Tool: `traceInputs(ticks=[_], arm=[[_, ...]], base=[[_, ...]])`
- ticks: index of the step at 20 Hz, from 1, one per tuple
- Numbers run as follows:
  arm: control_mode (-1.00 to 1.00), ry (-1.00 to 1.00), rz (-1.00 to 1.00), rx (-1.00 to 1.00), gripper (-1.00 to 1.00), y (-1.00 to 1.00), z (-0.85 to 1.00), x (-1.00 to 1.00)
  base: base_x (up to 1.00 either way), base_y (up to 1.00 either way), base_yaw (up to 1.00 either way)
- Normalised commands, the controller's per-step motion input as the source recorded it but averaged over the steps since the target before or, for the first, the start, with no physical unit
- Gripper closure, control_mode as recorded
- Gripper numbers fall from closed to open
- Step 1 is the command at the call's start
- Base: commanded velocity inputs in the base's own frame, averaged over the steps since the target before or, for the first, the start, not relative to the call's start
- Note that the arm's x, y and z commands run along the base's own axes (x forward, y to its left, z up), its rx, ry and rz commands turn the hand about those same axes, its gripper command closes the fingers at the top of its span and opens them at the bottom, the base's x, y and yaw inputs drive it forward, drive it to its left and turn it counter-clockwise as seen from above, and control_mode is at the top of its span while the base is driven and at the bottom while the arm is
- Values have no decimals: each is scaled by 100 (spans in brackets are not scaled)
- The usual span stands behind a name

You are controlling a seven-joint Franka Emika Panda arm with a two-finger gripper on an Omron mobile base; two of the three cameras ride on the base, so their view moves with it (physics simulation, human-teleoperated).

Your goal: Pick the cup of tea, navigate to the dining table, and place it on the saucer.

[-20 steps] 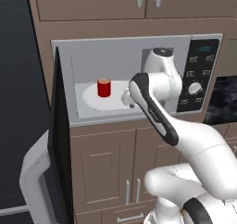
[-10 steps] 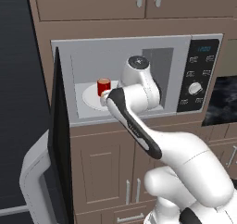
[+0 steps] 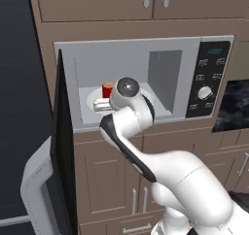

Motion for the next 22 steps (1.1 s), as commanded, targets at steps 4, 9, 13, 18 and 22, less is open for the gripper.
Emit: traceInputs(ticks=[4, 9, 13, 18, 22], arm=[[-100, -6, 0, 0, -100, 1, 0, 33], [-100, 0, 0, 0, -100, 0, 0, 30], [-100, 0, 1, 0, -100, 0, 0, 48], [-100, 0, 2, 0, -100, -2, 0, 49], [-100, 1, 3, 0, -100, -8, -2, 41]], base=[[0, 0, 0], [0, 0, 0], [0, 0, 0], [0, 0, 0], [0, 0, 0]])
